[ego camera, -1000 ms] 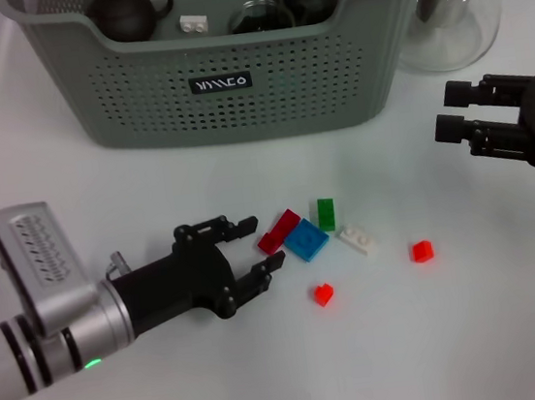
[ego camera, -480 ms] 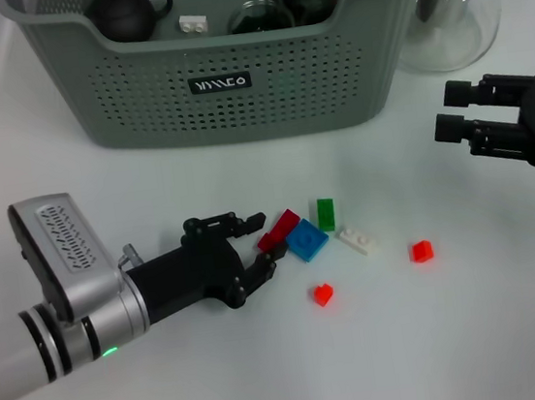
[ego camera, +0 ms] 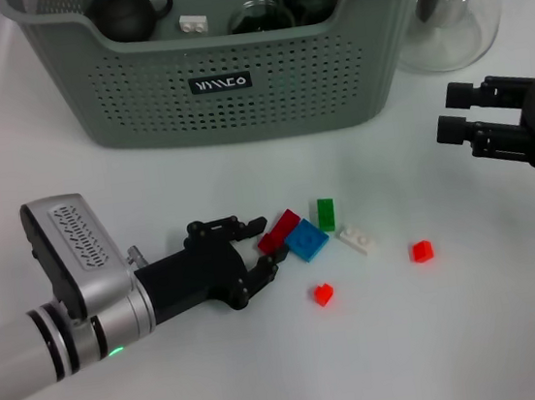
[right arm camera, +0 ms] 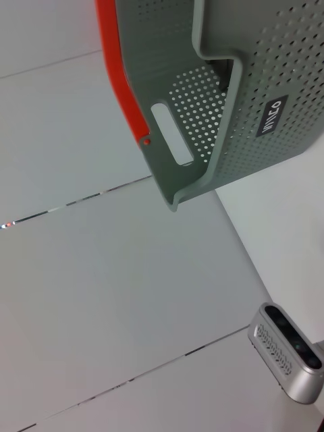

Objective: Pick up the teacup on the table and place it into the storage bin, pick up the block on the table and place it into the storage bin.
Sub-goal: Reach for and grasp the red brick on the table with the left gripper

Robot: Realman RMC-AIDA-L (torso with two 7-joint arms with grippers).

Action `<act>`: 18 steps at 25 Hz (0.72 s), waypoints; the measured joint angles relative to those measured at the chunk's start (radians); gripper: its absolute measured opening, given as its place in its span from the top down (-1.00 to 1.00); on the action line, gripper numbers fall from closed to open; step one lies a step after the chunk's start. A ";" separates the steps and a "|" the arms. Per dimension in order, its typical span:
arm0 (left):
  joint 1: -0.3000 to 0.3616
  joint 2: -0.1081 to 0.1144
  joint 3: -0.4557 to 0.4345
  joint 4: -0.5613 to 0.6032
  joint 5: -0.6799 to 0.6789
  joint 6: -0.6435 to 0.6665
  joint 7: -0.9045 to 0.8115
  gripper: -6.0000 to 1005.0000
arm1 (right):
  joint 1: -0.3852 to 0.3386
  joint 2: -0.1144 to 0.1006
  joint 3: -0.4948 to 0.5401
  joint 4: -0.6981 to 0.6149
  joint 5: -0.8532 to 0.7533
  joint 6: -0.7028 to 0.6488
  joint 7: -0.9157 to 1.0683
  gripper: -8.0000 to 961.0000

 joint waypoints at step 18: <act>-0.001 0.000 0.003 -0.011 -0.024 -0.023 0.001 0.28 | -0.004 -0.002 0.001 0.000 0.000 0.000 0.000 -0.28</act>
